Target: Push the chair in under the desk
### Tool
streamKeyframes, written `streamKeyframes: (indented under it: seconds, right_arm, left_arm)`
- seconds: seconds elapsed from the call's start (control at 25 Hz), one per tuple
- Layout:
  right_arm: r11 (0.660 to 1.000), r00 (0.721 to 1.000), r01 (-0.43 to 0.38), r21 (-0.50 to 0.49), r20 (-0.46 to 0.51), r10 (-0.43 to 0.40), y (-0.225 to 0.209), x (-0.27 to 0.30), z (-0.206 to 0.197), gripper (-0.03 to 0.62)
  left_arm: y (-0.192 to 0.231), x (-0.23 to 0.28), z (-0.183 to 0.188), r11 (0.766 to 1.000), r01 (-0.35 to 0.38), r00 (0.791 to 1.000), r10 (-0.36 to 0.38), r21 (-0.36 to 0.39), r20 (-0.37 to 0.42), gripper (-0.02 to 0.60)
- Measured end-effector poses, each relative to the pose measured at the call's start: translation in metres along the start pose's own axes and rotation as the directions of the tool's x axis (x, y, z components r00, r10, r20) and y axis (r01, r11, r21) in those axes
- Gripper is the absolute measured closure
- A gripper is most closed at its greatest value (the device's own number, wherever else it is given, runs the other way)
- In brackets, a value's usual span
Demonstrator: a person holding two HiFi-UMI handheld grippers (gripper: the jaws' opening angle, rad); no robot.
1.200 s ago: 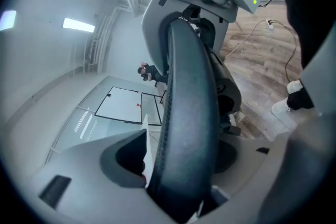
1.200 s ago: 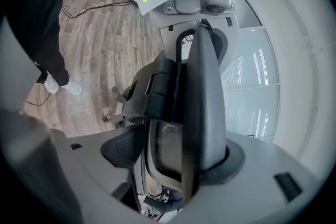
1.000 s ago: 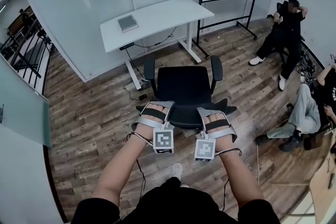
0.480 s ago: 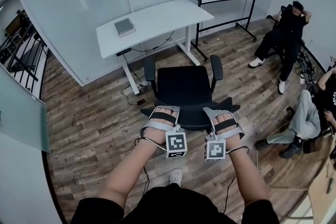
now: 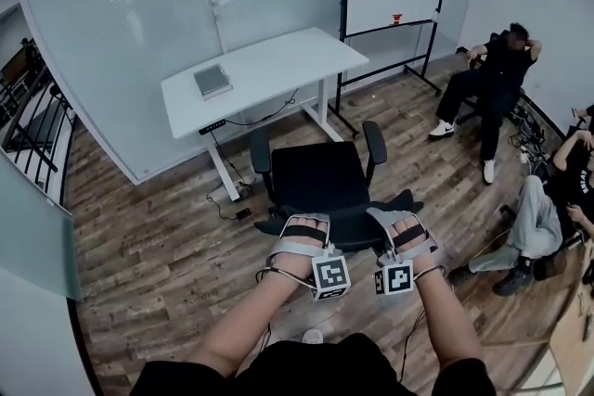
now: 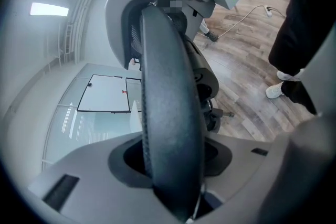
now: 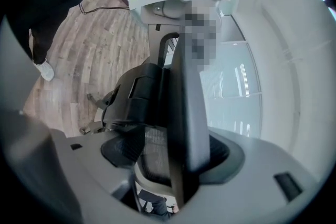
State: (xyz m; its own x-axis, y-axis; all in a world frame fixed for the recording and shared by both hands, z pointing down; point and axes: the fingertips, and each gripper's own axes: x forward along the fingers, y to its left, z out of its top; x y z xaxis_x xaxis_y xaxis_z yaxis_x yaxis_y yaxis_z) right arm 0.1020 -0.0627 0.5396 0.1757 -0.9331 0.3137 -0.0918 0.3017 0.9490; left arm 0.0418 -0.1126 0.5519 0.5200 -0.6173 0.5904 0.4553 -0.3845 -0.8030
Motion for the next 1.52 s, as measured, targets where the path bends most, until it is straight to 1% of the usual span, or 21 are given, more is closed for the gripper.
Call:
streamKeyframes:
  seconds: [0.16,0.36,0.52,0.76,0.92,1.0,1.12,1.24,1.28,1.4,1.52]
  right_arm:
    - [1.0,1.0,0.001,-0.001,-0.002,-0.001,-0.01,0.012,-0.014,0.298]
    - [1.0,1.0,0.022,0.003,0.021,-0.022,-0.02,0.03,-0.018,0.299]
    - [1.0,0.999,0.015,-0.019,0.039,-0.014,-0.022,0.048,-0.024,0.304]
    - [0.999,0.998,0.007,-0.048,0.065,-0.004,-0.026,0.075,-0.045,0.304]
    - [0.999,0.996,0.007,-0.052,0.092,-0.002,-0.032,0.093,-0.058,0.304]
    - [0.998,0.995,0.001,-0.056,0.099,0.005,-0.033,0.102,-0.064,0.303]
    - [0.998,0.993,0.003,-0.061,0.116,0.004,-0.04,0.117,-0.072,0.301]
    - [0.998,0.99,0.008,-0.068,0.139,0.002,-0.044,0.129,-0.081,0.299]
    - [0.998,0.99,0.008,-0.069,0.144,0.002,-0.045,0.132,-0.085,0.297]
    - [0.997,0.987,0.008,-0.071,0.162,0.004,-0.047,0.143,-0.096,0.298]
    - [0.997,0.983,0.013,-0.082,0.186,0.003,-0.053,0.155,-0.107,0.298]
  left_arm:
    - [0.015,0.012,0.004,1.0,0.006,1.0,-0.006,-0.004,-0.007,0.385]
    - [0.028,0.027,-0.003,1.0,-0.009,1.0,0.009,-0.024,-0.018,0.385]
    - [0.035,0.045,-0.007,0.999,-0.006,0.999,0.004,-0.035,-0.045,0.385]
    - [0.047,0.07,-0.005,0.999,0.0,0.996,-0.005,-0.053,-0.093,0.388]
    - [0.066,0.087,-0.004,0.996,-0.038,0.993,0.029,-0.076,-0.116,0.388]
    - [0.069,0.096,-0.004,0.996,-0.03,0.992,0.02,-0.081,-0.125,0.388]
    - [0.083,0.109,-0.006,0.995,-0.045,0.99,0.031,-0.092,-0.14,0.388]
    - [0.083,0.122,-0.006,0.996,0.022,0.984,-0.036,-0.085,-0.173,0.385]
    - [0.084,0.127,-0.004,0.996,0.034,0.982,-0.049,-0.086,-0.182,0.385]
    - [0.09,0.138,-0.001,0.994,0.041,0.977,-0.061,-0.1,-0.203,0.385]
    - [0.101,0.148,0.003,0.992,0.024,0.974,-0.052,-0.125,-0.223,0.383]
